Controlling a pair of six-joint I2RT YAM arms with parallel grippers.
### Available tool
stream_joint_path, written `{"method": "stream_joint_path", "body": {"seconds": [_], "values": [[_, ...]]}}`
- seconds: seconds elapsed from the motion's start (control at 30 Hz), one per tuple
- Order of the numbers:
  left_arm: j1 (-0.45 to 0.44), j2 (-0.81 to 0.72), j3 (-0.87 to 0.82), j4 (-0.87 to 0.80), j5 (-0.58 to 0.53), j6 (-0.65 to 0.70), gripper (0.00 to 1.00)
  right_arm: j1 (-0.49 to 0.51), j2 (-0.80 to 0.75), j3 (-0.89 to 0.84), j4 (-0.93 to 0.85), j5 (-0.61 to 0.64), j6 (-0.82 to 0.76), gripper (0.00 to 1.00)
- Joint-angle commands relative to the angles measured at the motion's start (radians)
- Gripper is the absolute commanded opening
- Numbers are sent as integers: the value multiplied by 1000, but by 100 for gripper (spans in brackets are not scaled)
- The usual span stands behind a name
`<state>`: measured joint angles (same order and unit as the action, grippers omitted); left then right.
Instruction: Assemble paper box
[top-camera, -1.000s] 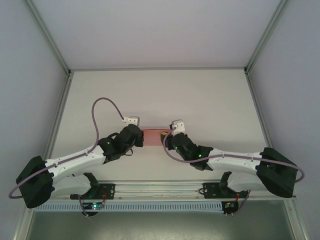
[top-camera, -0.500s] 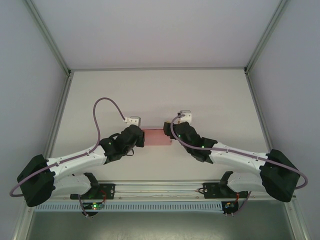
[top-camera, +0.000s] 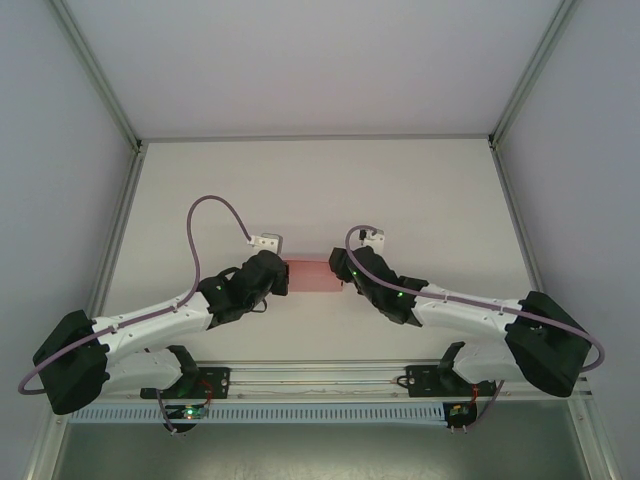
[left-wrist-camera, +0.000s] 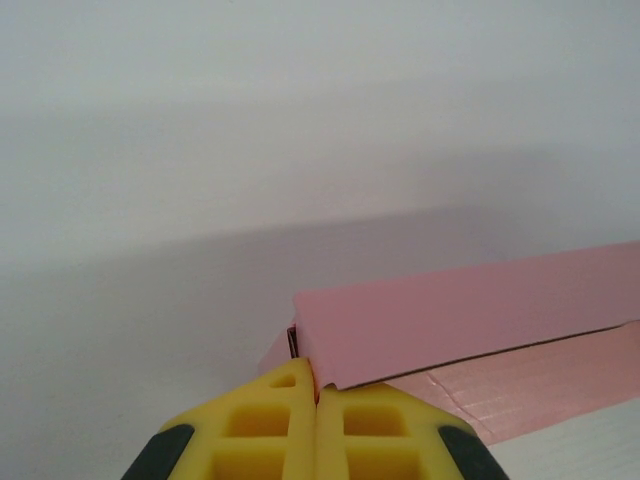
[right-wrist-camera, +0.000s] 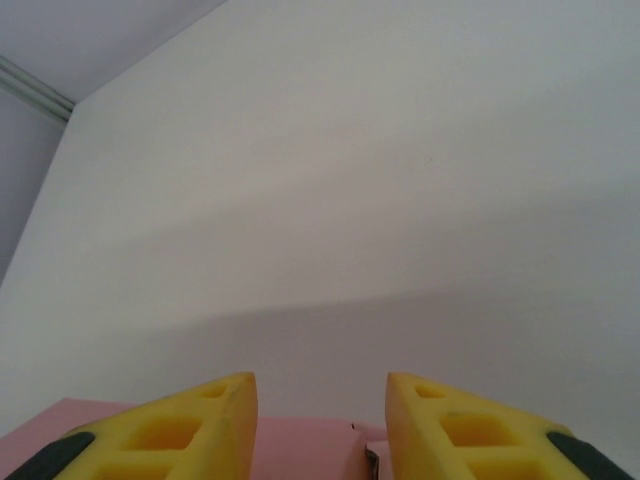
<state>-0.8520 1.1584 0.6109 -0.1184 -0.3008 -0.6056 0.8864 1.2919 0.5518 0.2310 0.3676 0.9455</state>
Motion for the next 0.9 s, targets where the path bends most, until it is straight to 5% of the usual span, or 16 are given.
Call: {"method": "stream_joint_path", "body": {"seconds": [0.0, 0.63, 0.8, 0.87], "values": [[-24, 21, -40, -154, 66, 6, 8, 15, 88, -78, -157, -35, 36, 38], [-23, -23, 55, -198, 251, 50, 42, 61, 194, -191, -34, 20, 159, 26], [-21, -23, 109, -326, 187, 15, 66, 77, 195, -211, -22, 41, 173, 24], [-22, -37, 113, -355, 175, 9, 84, 77, 189, -217, -25, 48, 173, 24]]}}
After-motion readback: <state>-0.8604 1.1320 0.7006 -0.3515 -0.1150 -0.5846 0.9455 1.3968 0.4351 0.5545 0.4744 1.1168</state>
